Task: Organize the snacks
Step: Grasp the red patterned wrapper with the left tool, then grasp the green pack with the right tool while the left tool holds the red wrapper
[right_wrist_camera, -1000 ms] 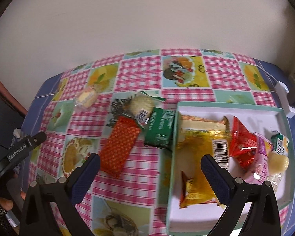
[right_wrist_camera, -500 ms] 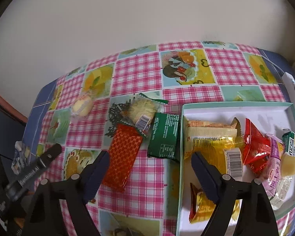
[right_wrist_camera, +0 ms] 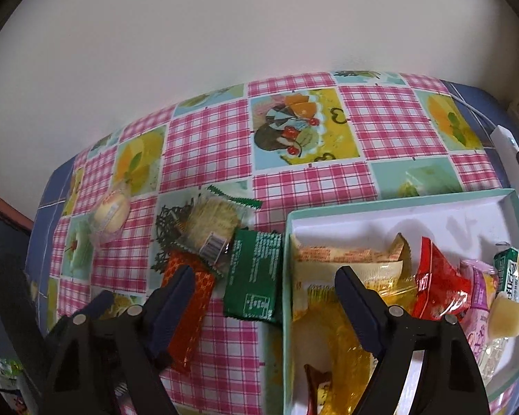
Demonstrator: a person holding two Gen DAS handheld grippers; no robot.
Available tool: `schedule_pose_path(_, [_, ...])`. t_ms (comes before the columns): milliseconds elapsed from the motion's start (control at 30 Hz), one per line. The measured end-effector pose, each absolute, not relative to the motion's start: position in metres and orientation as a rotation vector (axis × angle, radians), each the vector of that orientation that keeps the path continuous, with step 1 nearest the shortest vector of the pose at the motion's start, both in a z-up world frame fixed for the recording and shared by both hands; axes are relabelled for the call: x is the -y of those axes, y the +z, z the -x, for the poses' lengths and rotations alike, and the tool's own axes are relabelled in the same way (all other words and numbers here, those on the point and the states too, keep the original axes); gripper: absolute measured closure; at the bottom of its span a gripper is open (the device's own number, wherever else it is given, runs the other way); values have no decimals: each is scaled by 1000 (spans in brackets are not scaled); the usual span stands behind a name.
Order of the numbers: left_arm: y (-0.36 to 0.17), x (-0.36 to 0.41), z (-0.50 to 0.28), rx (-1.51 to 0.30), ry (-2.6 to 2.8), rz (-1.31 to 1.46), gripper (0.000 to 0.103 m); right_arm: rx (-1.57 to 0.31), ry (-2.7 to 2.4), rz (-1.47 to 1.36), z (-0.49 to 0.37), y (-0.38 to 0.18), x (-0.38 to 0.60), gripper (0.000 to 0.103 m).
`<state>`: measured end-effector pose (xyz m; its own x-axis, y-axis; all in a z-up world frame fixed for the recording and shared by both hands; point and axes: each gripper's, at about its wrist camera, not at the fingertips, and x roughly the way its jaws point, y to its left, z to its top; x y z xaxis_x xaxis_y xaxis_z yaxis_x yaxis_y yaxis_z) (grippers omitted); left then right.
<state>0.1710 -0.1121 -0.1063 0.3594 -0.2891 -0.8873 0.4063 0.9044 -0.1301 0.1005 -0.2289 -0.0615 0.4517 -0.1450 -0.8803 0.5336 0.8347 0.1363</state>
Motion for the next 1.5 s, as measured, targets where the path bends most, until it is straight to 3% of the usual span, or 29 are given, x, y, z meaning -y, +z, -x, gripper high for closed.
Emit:
schedule_pose_path(367, [-124, 142, -159, -1125, -452, -284, 9, -1043, -424, -416, -106, -65, 227, 27])
schedule_pose_path(600, [-125, 121, -171, -1137, -379, -239, 9, -1062, -408, -389, -113, -66, 221, 30])
schedule_pose_path(733, [-125, 101, -183, -1142, -334, -202, 10, -1080, -394, -383, -119, -70, 217, 38])
schedule_pose_path(1033, [-119, 59, -202, -1164, -277, -130, 23, -1137, -407, -327, -133, -84, 211, 41])
schedule_pose_path(1500, [-124, 51, -221, -1202, -270, -110, 24, -1145, -404, -263, -140, -78, 207, 45])
